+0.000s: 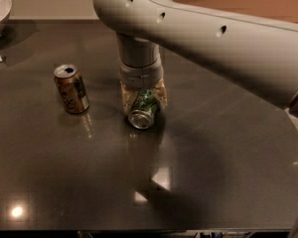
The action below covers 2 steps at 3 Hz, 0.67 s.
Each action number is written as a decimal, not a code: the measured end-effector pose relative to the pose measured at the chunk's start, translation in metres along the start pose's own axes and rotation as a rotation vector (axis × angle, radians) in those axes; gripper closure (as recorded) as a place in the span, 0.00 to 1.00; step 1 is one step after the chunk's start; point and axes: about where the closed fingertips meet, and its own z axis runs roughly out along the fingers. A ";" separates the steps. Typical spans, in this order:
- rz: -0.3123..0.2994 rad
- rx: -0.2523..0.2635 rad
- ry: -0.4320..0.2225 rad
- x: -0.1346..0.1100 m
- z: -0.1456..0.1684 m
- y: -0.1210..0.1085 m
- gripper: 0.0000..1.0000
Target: Pick green can
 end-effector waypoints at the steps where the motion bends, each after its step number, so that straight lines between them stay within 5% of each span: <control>1: 0.043 0.032 -0.011 -0.002 -0.003 -0.001 0.64; 2: 0.060 0.040 -0.023 -0.001 -0.014 -0.003 0.88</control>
Offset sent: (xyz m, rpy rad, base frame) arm -0.0035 -0.0070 0.0278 -0.0504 -0.0307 -0.0824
